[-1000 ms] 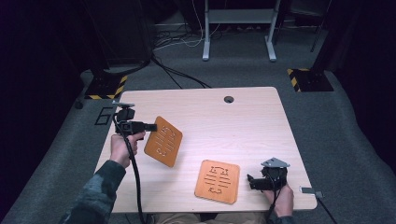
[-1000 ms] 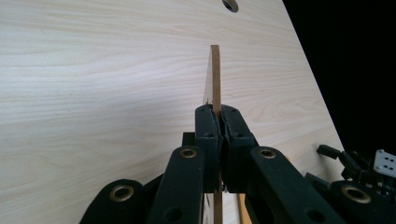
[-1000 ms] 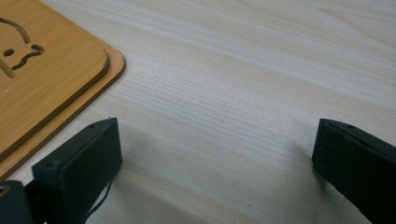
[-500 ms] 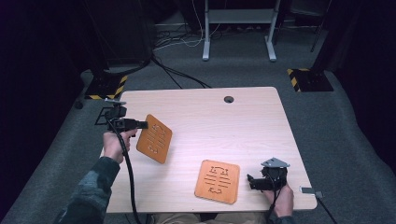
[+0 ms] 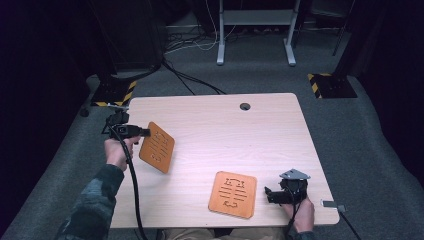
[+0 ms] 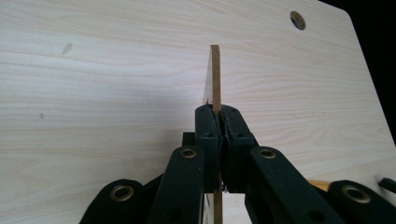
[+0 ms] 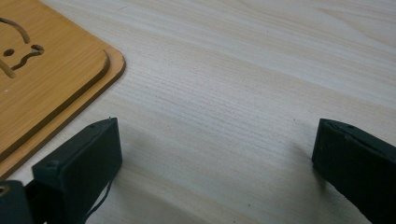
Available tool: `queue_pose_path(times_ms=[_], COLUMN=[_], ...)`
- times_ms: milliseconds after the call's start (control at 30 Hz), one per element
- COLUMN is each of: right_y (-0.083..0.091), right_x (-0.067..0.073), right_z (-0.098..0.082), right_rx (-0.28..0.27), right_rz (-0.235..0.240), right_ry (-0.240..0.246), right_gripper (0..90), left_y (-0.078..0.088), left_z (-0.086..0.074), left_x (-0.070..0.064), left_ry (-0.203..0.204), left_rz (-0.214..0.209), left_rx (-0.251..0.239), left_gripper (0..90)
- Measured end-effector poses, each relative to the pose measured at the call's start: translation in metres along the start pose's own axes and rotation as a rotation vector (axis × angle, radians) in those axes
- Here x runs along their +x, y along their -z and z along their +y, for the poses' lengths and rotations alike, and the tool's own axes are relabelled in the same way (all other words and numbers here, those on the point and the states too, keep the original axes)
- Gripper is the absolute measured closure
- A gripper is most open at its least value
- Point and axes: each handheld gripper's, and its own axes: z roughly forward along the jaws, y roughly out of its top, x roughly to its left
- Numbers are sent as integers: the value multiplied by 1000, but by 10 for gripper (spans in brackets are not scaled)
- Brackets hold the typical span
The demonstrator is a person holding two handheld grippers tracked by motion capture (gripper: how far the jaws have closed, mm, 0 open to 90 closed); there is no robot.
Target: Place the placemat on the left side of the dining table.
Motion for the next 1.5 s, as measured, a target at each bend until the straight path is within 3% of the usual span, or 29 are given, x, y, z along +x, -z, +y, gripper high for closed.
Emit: queue_pose_path(times_ms=[433, 467, 533, 767, 867, 900, 933, 1100, 1367, 1500], right_y=[0, 0, 0, 0, 0, 0, 0, 0, 0, 0], right_x=[0, 0, 0, 0, 0, 0, 0, 0, 0, 0], right_z=[0, 0, 0, 0, 0, 0, 0, 0, 0, 0], right_rx=[0, 0, 0, 0, 0, 0, 0, 0, 0, 0], right_rz=[0, 0, 0, -1, -1, -4, -3, -4, -4, -5], right_ry=[0, 0, 0, -2, 0, 1, 1, 1, 1, -1], right_gripper=[6, 6, 6, 6, 6, 6, 6, 6, 6, 6], left_y=[2, 2, 2, -2, -4, -5, -5, -9, -15, -16], left_z=[12, 12, 14, 18, 20, 20, 21, 23, 29, 33], left_x=[22, 22, 25, 32, 37, 37, 40, 43, 47, 46], left_ry=[30, 46, 32, 40, 55, 81, 63, 82, 77, 41], left_rz=[69, 73, 84, 102, 121, 126, 128, 151, 183, 206], left_rx=[7, 3, 15, 21, 28, 32, 33, 36, 42, 46], left_gripper=[871, 870, 870, 870, 870, 870, 870, 871, 870, 870])
